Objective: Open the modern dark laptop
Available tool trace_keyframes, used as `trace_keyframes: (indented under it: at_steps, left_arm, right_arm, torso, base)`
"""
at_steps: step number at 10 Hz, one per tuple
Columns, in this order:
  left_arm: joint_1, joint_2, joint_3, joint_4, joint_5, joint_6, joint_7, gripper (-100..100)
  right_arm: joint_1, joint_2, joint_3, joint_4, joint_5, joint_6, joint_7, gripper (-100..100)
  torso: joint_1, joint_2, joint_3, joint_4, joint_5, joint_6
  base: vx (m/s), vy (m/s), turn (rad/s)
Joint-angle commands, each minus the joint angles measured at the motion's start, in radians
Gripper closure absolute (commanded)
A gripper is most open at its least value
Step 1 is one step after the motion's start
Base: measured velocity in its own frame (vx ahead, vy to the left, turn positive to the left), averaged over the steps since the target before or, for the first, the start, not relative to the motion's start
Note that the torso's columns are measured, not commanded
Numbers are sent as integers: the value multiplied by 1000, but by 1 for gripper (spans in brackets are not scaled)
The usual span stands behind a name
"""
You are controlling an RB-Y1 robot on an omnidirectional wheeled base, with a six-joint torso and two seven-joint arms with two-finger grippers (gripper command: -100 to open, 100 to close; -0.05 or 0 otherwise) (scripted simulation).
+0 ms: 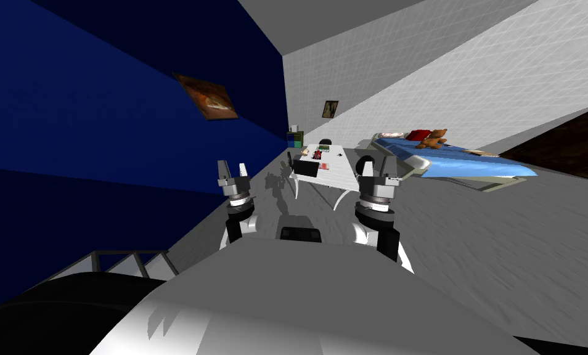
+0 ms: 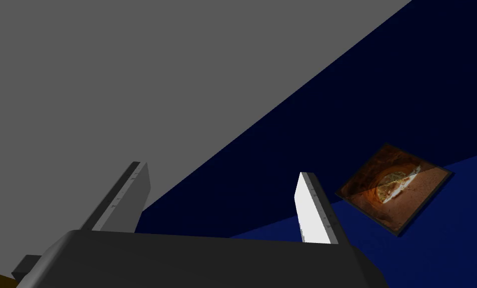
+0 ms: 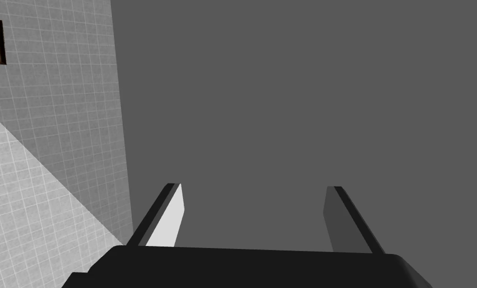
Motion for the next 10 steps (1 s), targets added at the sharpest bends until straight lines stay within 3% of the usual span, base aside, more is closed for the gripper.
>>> trace_keyframes:
  at_steps: [1,9,10]
  left_arm:
    - [0,0,0,0,0,0,0,0]
    - [0,0,0,0,0,0,0,0]
    - [0,0,0,0,0,0,0,0]
  right_arm:
    - [0,0,0,0,0,0,0,0]
    - [0,0,0,0,0,0,0,0]
    - [0,-33,-3,1,8,15,24,-100]
  torso:
    - [0,40,-82,41,0,0]
    - [0,618,-1234,617,0,0]
    - [0,691,-1382,691,0,0]
  base:
    - [0,0,0]
    - [0,0,0]
    - [36,31,2]
